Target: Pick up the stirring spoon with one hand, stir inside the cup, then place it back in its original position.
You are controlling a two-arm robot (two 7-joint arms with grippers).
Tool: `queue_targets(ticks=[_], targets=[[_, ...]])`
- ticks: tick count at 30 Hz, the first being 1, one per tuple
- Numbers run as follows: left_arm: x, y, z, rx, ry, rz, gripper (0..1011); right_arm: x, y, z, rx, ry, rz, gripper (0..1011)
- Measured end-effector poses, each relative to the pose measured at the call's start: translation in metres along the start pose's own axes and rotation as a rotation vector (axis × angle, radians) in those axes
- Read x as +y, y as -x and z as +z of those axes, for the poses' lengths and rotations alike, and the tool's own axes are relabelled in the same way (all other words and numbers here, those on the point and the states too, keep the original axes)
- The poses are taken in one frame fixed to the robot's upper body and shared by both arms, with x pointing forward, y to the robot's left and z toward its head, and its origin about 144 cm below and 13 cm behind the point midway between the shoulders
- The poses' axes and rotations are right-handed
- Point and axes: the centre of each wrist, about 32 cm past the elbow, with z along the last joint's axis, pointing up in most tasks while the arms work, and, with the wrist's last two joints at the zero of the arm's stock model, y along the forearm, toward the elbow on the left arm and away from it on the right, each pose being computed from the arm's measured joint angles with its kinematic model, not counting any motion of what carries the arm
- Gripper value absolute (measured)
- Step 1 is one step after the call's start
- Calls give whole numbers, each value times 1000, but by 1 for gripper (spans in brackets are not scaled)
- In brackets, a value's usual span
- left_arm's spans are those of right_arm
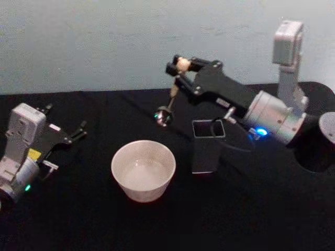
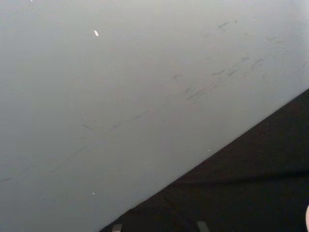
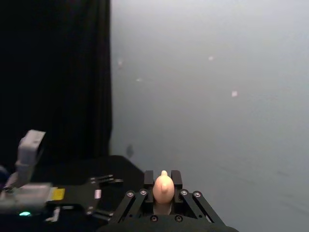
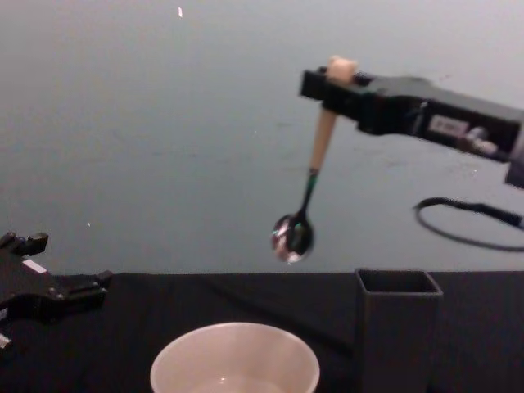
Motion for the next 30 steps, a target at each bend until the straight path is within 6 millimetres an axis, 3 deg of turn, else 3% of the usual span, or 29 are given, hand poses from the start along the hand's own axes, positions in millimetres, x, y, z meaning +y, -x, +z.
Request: queue_targets(ticks=[11, 30], targets=[[0, 0, 0, 0, 0, 0, 1001, 25, 6, -31, -8, 70, 115, 211], [0, 0, 0, 0, 0, 0, 1001, 37, 11, -80, -17, 135, 164, 211]])
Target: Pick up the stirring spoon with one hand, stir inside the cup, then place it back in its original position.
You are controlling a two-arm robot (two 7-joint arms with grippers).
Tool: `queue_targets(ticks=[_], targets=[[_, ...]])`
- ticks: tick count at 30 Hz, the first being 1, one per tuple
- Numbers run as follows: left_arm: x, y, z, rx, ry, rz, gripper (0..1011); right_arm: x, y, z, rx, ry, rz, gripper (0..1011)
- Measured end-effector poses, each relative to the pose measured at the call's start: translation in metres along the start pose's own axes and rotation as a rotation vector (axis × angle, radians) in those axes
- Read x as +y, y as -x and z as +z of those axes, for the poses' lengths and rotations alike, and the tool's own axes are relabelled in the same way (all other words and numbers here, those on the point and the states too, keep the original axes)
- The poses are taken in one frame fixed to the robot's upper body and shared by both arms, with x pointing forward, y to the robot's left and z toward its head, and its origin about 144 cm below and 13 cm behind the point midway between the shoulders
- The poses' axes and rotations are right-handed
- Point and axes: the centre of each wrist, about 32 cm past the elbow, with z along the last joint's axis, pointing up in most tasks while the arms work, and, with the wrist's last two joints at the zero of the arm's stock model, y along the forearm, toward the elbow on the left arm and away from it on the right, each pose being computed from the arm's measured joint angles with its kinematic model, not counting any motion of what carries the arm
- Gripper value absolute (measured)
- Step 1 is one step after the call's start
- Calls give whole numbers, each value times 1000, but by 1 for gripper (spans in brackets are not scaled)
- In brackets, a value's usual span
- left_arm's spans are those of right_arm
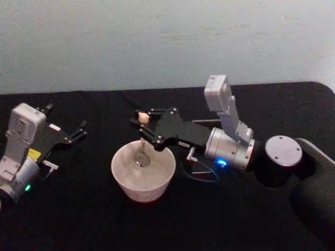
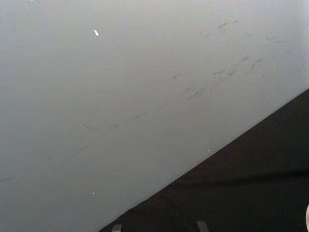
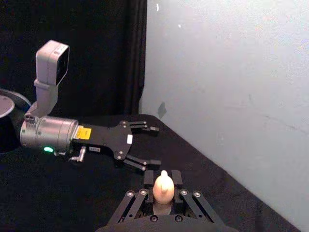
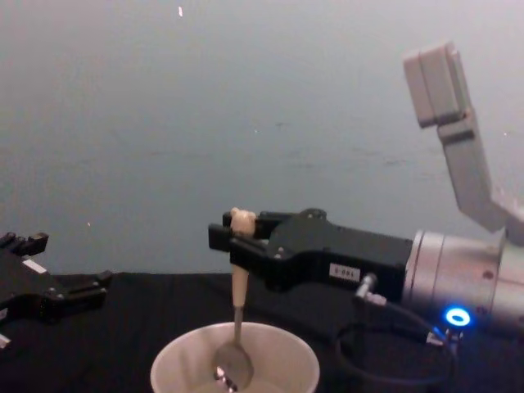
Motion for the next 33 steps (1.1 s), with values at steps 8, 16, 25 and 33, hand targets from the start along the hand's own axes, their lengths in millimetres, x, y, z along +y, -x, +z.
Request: queue_targets(ticks=[8, 16, 25, 33], targets=[[0, 0, 0, 0, 0, 0, 1001, 3, 1, -10, -2, -2, 5, 211], [0, 0, 0, 0, 0, 0, 1001, 5, 2, -15, -11, 7, 10, 211], [0, 0, 0, 0, 0, 0, 1001, -1, 0, -14, -27, 11, 3, 211], [0, 0, 0, 0, 0, 0, 1001, -18, 0, -9, -43, 6, 2, 211]])
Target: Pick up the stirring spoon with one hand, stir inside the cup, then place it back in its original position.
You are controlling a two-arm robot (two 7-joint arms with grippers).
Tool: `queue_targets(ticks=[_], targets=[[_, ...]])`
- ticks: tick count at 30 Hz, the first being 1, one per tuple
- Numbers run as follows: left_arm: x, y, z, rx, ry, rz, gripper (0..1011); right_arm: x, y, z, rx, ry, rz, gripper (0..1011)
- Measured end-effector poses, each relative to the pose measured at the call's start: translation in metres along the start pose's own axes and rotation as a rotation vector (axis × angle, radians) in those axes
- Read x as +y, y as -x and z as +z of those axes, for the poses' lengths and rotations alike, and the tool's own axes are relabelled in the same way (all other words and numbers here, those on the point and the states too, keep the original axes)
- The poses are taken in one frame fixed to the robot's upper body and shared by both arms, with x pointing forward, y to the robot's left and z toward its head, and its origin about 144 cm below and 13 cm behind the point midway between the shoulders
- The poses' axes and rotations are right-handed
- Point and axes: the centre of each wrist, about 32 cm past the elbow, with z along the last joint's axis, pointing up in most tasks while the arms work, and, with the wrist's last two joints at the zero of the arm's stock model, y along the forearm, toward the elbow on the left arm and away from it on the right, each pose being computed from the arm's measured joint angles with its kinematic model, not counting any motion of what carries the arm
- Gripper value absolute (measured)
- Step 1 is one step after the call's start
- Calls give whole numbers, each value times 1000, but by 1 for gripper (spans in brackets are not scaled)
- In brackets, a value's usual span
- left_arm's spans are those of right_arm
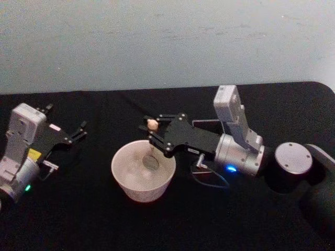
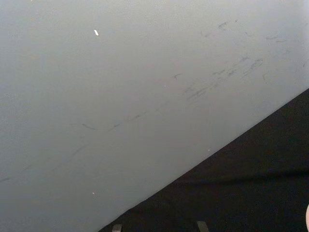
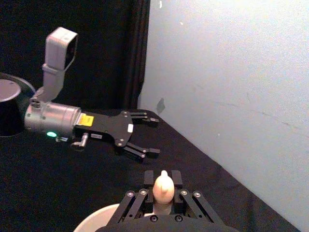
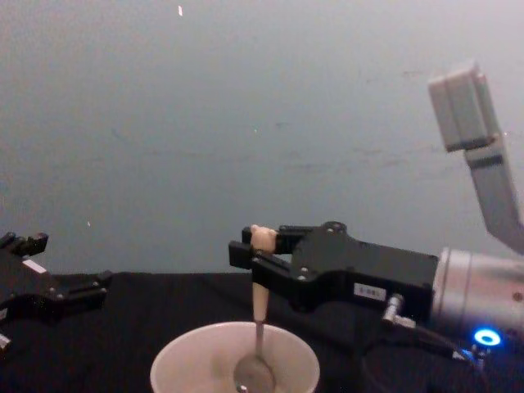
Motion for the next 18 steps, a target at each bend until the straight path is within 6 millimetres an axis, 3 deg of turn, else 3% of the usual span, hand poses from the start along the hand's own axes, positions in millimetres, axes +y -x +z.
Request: queue_targets(ticks=[9, 18], targets=[[0, 0, 0, 0, 0, 0, 1001, -20, 9, 6, 13, -1, 43, 211], [0, 0, 0, 0, 0, 0, 1002, -15, 23, 8, 36, -13, 109, 211]])
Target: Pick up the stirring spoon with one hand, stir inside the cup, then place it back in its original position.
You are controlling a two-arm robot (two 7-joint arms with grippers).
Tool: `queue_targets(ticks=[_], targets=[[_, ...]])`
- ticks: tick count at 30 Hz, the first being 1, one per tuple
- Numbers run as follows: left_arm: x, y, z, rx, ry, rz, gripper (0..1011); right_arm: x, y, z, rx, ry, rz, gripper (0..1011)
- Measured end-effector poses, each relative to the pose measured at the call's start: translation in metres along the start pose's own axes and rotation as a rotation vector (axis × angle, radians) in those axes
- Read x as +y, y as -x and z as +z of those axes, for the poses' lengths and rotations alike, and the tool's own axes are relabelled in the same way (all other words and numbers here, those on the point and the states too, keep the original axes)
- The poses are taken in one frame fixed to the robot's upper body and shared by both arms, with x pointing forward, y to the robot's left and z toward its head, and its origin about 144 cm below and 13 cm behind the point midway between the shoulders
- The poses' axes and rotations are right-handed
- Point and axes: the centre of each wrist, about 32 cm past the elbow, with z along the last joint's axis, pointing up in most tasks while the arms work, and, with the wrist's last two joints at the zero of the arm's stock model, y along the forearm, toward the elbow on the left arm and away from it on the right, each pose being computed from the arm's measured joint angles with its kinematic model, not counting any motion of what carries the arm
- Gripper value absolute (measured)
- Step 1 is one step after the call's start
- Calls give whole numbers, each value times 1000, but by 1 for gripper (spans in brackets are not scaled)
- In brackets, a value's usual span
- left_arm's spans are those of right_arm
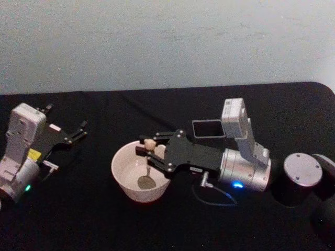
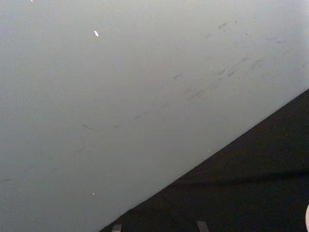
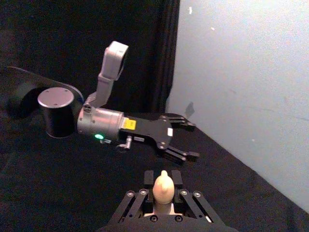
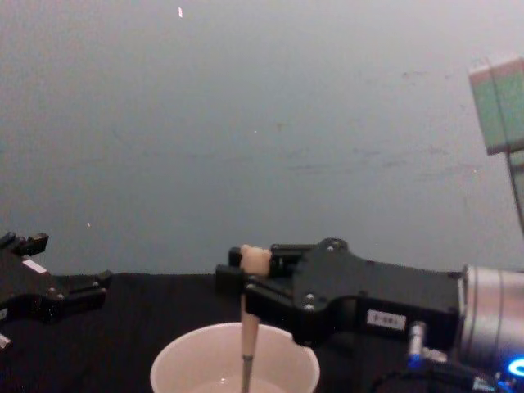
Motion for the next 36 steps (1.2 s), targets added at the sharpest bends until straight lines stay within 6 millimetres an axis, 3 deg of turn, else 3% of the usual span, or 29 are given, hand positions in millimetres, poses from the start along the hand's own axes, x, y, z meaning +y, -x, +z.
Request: queue_targets(ticks=[8, 16, 36], targets=[[0, 0, 0, 0, 0, 0, 1001, 20, 2, -3, 10, -8, 1, 211], [0, 0, 0, 0, 0, 0, 1001, 35, -9, -6, 4, -4, -60, 211], [0, 0, 0, 0, 0, 0, 1001, 19, -18, -8, -18, 24, -132, 211]])
